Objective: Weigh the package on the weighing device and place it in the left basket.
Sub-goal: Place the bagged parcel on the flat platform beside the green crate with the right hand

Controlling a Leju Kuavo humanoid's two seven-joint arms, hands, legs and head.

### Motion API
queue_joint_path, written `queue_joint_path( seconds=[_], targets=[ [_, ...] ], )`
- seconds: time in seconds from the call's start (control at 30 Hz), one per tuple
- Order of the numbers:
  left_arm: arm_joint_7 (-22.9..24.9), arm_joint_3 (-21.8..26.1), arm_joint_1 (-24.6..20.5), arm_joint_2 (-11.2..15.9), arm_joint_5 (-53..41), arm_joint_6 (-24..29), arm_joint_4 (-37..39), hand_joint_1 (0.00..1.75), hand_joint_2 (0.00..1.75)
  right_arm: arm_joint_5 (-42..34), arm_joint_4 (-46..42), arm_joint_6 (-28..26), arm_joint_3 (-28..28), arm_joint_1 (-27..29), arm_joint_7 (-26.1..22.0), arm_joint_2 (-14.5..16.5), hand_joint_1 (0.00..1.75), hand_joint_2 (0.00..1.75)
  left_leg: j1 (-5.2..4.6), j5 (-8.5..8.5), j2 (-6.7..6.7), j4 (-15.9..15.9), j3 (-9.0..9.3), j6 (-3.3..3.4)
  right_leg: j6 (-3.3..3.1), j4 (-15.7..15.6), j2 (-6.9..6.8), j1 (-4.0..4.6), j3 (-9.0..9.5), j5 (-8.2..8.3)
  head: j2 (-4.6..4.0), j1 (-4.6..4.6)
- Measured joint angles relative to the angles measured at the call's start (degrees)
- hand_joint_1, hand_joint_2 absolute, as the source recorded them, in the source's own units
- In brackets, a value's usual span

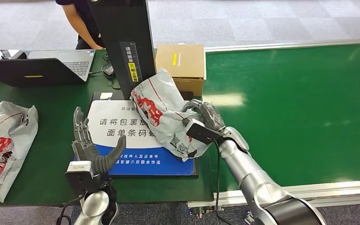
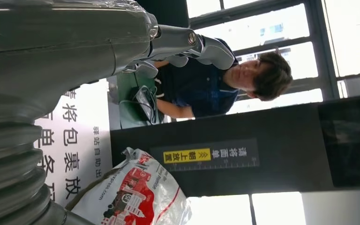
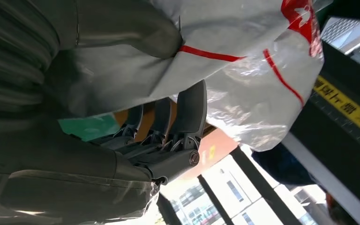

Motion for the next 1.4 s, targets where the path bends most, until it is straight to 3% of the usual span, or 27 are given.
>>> queue_joint_path(
  seconds=[0.33,0.63,0.77,0.8,0.93,0.97,1.1,1.27,1.4],
  targets=[
    [0.0,-0.5,-1.0,0.0,-0.2,-0.5,0.4,0.0,1.75,0.0,3.9,3.0,2.8,-3.0,-2.0,2.8,1.01,1.75,0.0,0.01,0.0,0.0,-0.01,-0.01,0.0,0.0,0.0,-0.01,-0.01,0.0,0.0,0.0],
    [0.0,2.4,-1.3,-3.3,-8.9,-11.7,2.1,0.0,1.75,-7.8,-3.0,5.9,13.2,0.5,-2.2,4.1,0.97,1.75,0.0,0.0,0.0,0.0,-0.02,-0.01,-0.01,0.0,0.0,-0.01,-0.03,-0.01,0.0,0.01],
    [0.0,4.4,-1.2,-4.8,-10.9,-13.9,2.6,0.0,1.75,-8.6,-6.4,7.7,16.0,2.2,-2.2,4.1,0.97,1.75,0.0,0.0,-0.01,0.0,-0.02,-0.01,-0.01,0.0,0.0,-0.01,-0.02,-0.01,0.0,0.01],
    [0.0,4.7,-1.2,-5.0,-11.0,-13.9,2.7,0.0,1.75,-8.8,-7.1,7.9,16.6,2.5,-2.2,4.1,0.94,1.75,0.0,0.0,-0.01,0.0,-0.02,-0.01,-0.01,0.0,0.0,-0.01,-0.02,-0.01,0.0,0.01],
    [0.0,5.2,-0.9,-5.5,-10.9,-14.0,2.8,0.0,1.75,-9.0,-8.8,8.0,18.5,3.2,-2.2,4.2,0.45,1.75,0.0,0.0,-0.01,0.0,-0.01,-0.01,-0.01,0.0,0.0,-0.01,-0.02,-0.01,0.0,0.0],
    [0.0,5.3,-0.8,-5.6,-10.9,-14.0,2.8,0.0,1.75,-8.9,-9.0,7.8,18.7,3.3,-2.2,4.3,0.45,1.75,0.0,0.01,0.0,0.0,-0.01,-0.01,-0.01,0.0,0.0,-0.01,-0.02,-0.01,0.0,0.0],
    [0.0,5.8,-0.6,-5.7,-11.0,-14.0,2.8,0.0,1.75,-8.6,-9.4,6.8,19.1,3.8,-2.0,4.5,0.0,1.75,0.0,0.01,-0.01,0.0,-0.01,-0.01,-0.01,0.0,0.0,0.0,-0.02,-0.01,0.0,0.0],
    [0.0,6.2,-0.3,-5.7,-11.3,-14.1,2.8,0.0,1.75,-5.5,-10.8,2.3,19.1,4.7,0.8,4.5,0.0,1.75,0.0,0.01,-0.01,0.0,-0.02,-0.01,-0.01,0.0,0.0,-0.01,-0.02,-0.01,0.0,0.0],
    [0.0,6.7,0.5,-5.7,-11.4,-13.7,2.5,0.0,1.75,6.4,-13.9,-6.3,19.2,5.7,12.9,4.3,0.0,1.75,0.0,0.0,0.0,0.0,-0.01,-0.01,-0.01,0.0,0.0,-0.01,-0.02,-0.01,0.0,0.0]
  ],
)
